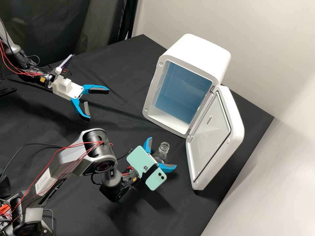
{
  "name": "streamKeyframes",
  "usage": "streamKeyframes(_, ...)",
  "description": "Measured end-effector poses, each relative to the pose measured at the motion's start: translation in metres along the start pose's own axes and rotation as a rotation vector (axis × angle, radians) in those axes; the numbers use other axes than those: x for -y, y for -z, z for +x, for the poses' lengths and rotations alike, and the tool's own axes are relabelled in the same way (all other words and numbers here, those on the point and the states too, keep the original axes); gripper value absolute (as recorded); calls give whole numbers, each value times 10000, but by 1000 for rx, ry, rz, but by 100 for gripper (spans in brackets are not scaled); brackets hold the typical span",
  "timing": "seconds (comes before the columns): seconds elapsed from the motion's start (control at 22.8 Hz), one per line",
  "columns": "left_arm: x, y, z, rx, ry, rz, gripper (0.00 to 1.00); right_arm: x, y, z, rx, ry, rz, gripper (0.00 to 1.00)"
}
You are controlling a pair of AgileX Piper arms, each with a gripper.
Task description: Place the flask in the incubator
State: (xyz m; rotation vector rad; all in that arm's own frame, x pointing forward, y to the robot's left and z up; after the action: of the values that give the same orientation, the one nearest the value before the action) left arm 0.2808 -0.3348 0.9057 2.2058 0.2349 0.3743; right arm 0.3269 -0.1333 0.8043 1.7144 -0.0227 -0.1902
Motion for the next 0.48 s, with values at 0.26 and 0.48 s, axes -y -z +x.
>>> streamKeyframes(0.26, 0, 0, 0, 0, 0, 0, 100, -1, -34, 79, 10, -22, 2, 100)
streamKeyframes(0.48, 0, 0, 0, 0, 0, 0, 100, -5, -34, 79, 10, -27, 3, 100)
